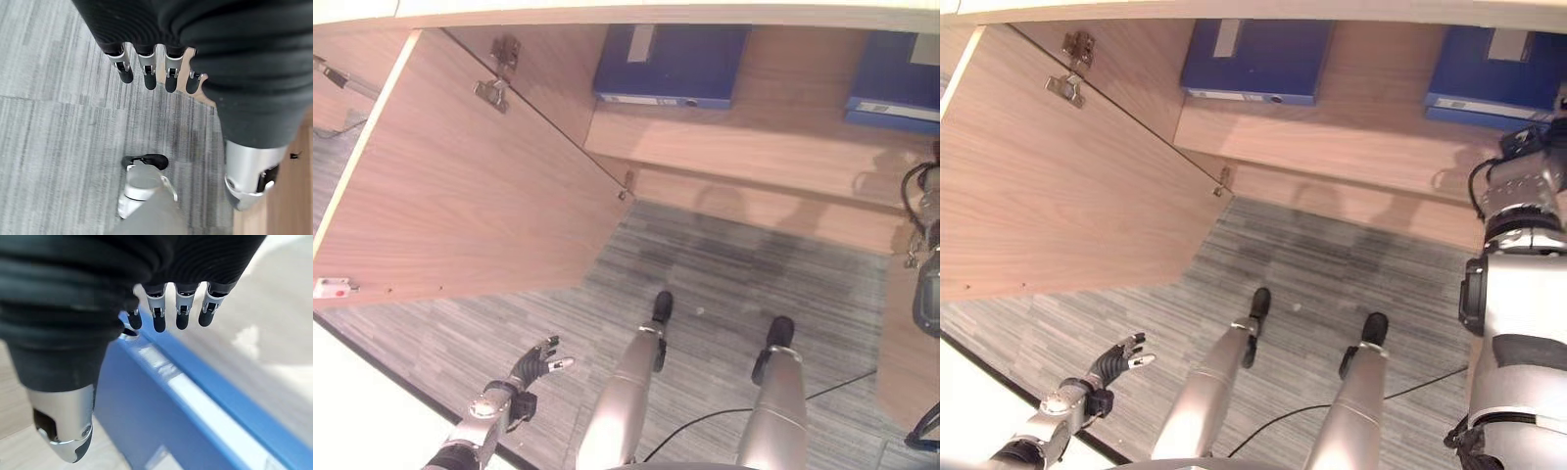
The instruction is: Put the empty folder in the office cabinet
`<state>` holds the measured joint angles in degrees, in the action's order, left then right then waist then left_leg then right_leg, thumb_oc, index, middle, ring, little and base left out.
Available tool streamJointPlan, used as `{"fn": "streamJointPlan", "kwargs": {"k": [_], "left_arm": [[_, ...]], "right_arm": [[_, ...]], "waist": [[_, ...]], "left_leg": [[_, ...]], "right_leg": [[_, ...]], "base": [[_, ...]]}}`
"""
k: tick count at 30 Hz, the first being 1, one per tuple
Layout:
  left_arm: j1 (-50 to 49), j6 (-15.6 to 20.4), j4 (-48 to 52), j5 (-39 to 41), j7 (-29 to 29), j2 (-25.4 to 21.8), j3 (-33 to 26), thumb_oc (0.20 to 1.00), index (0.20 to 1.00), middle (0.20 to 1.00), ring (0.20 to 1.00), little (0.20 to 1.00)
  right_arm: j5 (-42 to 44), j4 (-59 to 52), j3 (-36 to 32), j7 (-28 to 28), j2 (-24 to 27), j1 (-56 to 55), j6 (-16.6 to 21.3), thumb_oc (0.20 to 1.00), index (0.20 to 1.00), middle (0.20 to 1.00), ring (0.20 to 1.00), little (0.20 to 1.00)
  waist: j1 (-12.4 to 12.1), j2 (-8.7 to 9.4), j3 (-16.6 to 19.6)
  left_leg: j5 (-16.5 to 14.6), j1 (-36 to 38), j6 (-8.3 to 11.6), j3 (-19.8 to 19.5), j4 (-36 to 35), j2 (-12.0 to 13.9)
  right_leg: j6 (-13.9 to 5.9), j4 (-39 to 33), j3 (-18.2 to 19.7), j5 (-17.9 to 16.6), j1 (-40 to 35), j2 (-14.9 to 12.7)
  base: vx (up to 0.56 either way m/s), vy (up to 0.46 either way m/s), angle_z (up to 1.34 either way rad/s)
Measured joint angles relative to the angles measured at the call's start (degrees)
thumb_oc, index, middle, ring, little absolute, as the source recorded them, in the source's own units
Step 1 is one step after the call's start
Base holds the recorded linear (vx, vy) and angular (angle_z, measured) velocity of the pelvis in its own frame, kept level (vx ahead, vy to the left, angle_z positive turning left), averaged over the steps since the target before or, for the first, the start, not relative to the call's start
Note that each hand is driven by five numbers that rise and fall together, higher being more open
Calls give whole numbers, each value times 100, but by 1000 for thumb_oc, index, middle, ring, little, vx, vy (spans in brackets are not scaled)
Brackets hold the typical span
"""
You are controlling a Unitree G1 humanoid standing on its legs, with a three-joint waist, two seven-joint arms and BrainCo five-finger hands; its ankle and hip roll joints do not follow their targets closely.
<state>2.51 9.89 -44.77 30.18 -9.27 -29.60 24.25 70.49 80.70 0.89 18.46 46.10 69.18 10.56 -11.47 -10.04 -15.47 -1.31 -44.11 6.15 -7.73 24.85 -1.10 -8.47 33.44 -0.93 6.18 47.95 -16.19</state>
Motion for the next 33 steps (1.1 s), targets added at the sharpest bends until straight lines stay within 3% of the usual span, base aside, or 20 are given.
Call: {"fn": "streamJointPlan", "kwargs": {"k": [6, 16, 20, 25, 28, 33], "left_arm": [[-7, 1, -149, 116, -48, 56, -256, 1000, 1000, 1000, 1000, 1000], [-19, 34, -451, 213, -45, 254, -641, 1000, 1000, 1000, 1000, 1000], [-70, 45, -582, 213, -35, 351, -749, 1000, 1000, 1000, 1000, 1000], [-130, 71, -928, 197, -23, 745, -1054, 1000, 1000, 1000, 1000, 1000], [-249, 83, -980, 121, -12, 807, -1289, 1000, 1000, 1000, 1000, 1000], [-356, 117, -1463, -164, 1, 888, -1782, 1000, 1000, 1000, 1000, 1000]], "right_arm": [[286, -231, -600, -295, -509, -948, 278, 1000, 1000, 1000, 1000, 1000], [480, -729, -846, -514, -1105, -1632, 571, 1000, 1000, 1000, 1000, 1000], [413, -1705, -836, -589, -1613, -2352, 742, 1000, 1000, 1000, 1000, 1000], [-219, -3151, -765, -681, -2672, -3992, 860, 1000, 1000, 1000, 1000, 1000], [-591, -3803, -770, -744, -2964, -4825, 943, 1000, 1000, 1000, 1000, 1000], [-1597, -3977, -327, -988, -3156, -6352, 866, 1000, 1000, 1000, 1000, 1000]], "waist": [[62, 93, -64], [181, 141, -96], [304, 191, -129], [619, 373, -220], [781, 483, -236], [969, 896, 27]], "left_leg": [[23, 490, -53, 91, -327, 46], [-22, 792, -125, 181, -445, 154], [-38, 989, -139, 201, -476, 189], [-64, 1404, -165, 274, -637, 263], [-81, 1672, -179, 323, -778, 270], [-130, 2397, -201, 442, -1113, 298]], "right_leg": [[-50, -603, -27, -233, -572, 50], [-58, -1151, -80, -473, -1054, 149], [-56, -1306, -85, -502, -1292, 186], [-68, -1785, -138, -581, -1819, 219], [-84, -2138, -164, -707, -2172, 229], [-78, -2505, -171, -794, -2872, 228]], "base": [[-12, 14, -9], [-18, 19, -7], [-3, 8, -3], [34, 3, -9], [76, 2, -9], [93, 8, -9]]}}
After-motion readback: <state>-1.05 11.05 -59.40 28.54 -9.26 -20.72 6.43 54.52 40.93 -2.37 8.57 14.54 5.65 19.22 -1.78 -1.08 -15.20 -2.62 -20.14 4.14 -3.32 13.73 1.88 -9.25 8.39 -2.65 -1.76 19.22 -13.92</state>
